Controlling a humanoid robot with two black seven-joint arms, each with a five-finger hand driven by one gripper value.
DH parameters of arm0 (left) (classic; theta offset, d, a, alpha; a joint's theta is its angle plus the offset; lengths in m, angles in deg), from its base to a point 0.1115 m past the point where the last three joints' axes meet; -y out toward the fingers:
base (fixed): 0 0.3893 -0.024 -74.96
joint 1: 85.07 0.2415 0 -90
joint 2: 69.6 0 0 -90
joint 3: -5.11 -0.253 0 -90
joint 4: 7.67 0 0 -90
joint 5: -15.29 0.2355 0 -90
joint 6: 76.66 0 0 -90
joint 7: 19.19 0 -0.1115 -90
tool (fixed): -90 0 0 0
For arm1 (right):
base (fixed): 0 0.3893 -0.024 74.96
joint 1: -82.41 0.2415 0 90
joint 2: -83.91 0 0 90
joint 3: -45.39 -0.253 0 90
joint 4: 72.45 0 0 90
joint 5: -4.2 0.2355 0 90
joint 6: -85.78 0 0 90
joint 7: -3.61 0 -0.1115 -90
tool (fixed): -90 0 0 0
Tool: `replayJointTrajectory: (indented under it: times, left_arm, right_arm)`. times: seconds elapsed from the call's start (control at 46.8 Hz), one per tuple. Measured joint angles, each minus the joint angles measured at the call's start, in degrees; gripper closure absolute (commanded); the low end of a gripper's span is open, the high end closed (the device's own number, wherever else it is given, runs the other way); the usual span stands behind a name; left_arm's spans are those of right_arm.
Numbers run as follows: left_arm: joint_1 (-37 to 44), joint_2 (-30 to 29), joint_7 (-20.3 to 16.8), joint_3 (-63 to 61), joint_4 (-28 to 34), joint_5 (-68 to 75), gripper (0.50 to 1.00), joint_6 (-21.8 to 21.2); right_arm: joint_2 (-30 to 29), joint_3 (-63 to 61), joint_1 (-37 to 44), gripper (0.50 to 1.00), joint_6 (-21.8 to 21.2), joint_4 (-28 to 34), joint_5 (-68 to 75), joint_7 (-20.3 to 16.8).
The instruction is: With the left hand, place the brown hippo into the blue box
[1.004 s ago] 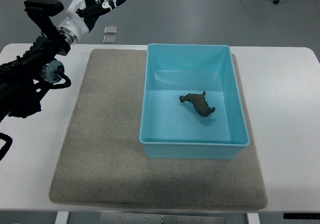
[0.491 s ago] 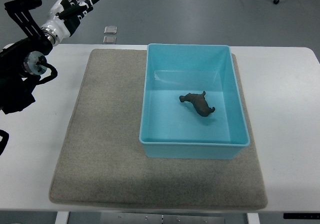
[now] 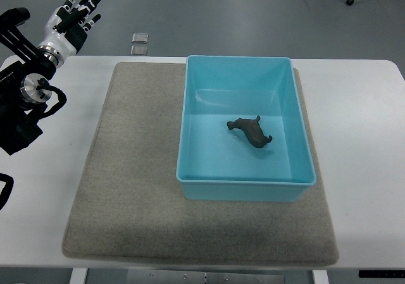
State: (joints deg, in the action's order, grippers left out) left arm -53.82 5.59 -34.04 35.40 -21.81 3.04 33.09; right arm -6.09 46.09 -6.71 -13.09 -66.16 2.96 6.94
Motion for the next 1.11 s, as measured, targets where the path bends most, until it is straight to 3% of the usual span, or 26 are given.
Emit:
replayJointTrajectory:
  times: [0.107,1.111]
  left_arm:
    - [1.3,0.0,0.0,1.5,-0.2,-0.1,0.504,1.7]
    - [5.8,4.1,-1.1,9.7,-2.5,-0.2,0.504,0.5]
  right_arm:
    - [0.0,0.0,0.0,0.564,0.0,0.0,0.0,0.0]
    - [0.0,0.0,0.0,0.564,0.0,0.0,0.0,0.0]
